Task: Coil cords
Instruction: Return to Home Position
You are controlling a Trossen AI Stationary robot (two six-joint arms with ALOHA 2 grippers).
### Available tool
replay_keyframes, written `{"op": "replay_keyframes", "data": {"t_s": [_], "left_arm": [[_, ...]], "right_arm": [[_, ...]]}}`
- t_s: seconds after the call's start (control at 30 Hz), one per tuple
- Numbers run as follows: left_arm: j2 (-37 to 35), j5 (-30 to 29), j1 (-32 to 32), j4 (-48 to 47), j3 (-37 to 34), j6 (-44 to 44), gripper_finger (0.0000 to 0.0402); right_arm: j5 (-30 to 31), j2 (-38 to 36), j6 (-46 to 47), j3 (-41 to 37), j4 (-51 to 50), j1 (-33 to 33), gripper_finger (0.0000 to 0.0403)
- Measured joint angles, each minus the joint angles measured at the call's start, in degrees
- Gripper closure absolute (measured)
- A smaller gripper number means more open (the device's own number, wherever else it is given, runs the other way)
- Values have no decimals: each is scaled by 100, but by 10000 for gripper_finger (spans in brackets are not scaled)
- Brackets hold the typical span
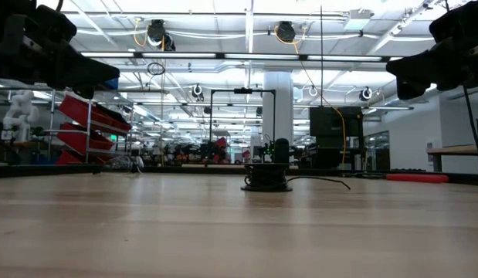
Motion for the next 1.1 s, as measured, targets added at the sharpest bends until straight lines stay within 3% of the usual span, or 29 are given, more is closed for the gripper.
{"op": "replay_keyframes", "data": {"t_s": [0.93, 1.1], "left_arm": [[0, 36, 0, 112, 0, 17, 398], [-1, 405, 0, 380, 0, 335, 398]], "right_arm": [[-16, -11, -20, 2, -2, -321, 403], [-14, -13, -16, 2, -2, -321, 403]]}}
